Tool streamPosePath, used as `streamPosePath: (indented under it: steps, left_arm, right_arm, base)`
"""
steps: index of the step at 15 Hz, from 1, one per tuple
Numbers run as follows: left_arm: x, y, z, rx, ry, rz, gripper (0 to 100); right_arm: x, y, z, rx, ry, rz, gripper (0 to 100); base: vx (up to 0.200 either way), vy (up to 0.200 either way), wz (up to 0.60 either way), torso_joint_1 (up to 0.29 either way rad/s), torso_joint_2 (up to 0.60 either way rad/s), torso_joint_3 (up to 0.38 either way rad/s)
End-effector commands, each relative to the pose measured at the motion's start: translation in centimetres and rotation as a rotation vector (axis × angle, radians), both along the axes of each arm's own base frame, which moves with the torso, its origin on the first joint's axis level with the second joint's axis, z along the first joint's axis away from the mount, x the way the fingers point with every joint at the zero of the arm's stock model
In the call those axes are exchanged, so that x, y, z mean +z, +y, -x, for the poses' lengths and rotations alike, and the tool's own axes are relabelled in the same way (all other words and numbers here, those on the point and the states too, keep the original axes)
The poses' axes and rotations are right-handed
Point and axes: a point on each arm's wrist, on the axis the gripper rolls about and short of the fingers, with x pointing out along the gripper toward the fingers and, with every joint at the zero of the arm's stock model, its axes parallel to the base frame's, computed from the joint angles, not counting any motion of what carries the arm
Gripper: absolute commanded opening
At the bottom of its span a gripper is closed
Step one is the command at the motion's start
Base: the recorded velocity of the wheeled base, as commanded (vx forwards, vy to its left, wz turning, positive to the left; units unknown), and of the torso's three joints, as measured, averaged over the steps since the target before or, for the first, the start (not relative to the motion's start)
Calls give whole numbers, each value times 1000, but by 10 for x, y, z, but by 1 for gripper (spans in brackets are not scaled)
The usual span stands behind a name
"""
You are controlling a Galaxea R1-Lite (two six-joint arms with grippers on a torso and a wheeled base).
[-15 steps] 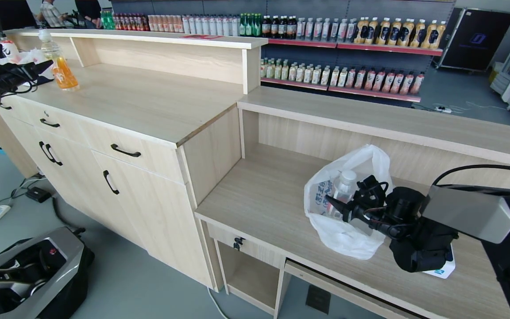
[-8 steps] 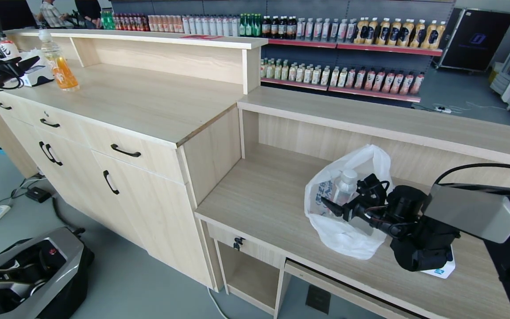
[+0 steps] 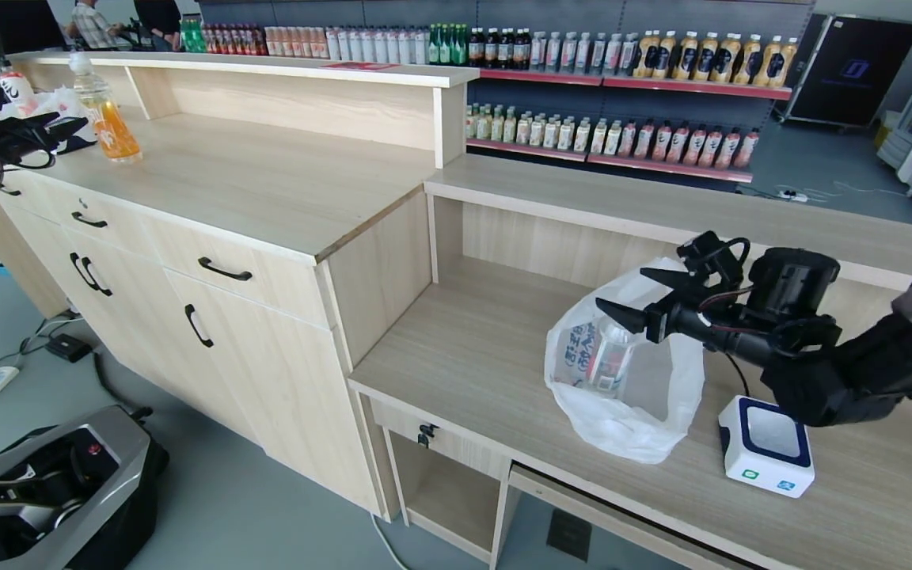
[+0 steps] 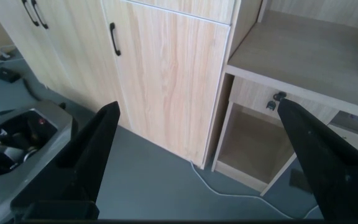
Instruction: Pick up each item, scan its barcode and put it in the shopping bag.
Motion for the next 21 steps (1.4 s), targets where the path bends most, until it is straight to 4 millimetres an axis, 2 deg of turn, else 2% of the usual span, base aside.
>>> streamPosePath:
  steps: [1,2,3,4,7,10,13,16,17,18,19,21]
  left_arm:
    - [0,0,0,1,0,0,100]
    - [0,0,0,1,0,0,100]
    - [0,0,0,1,0,0,100]
    - [0,0,0,1,0,0,100]
    - [0,0,0,1,0,0,100]
    - [0,0,0,0,0,0,100]
    - [0,0,0,1,0,0,100]
    - [0,0,0,1,0,0,100]
    - [0,0,0,1,0,0,100]
    - [0,0,0,1,0,0,100]
    - [0,0,0,1,0,0,100]
    - [0,0,0,1,0,0,100]
  right_arm:
    - [132,-25,130,-104,-184,132,100]
    - [147,-29,146,-173,-206,150,100]
    - [157,-31,154,-209,-211,151,100]
    - [174,-39,160,-314,-190,157,100]
    - [195,-65,155,-573,-47,83,100]
    - [201,-83,156,-703,100,16,100]
    - [187,-113,136,-888,207,-69,100]
    - [175,-146,120,-978,257,-78,100]
    - [167,-159,113,-963,294,-88,100]
    - [166,-160,113,-958,299,-90,100]
    - [147,-171,105,-899,405,-106,100]
    - [128,-176,94,-873,495,-114,100]
  base:
    - [0,0,0,0,0,0]
    - [0,0,-600,-2,-2,-2]
    - [0,0,-600,-7,-2,7]
    - [0,0,-600,-7,2,-2]
    - [0,0,-600,6,2,4]
    - [0,0,-600,-4,7,1]
    - [0,0,-600,1,1,9]
    - [0,0,0,0,0,0]
    - [0,0,0,0,0,0]
    - [0,0,0,0,0,0]
    - [0,0,0,0,0,0]
    - [0,0,0,0,0,0]
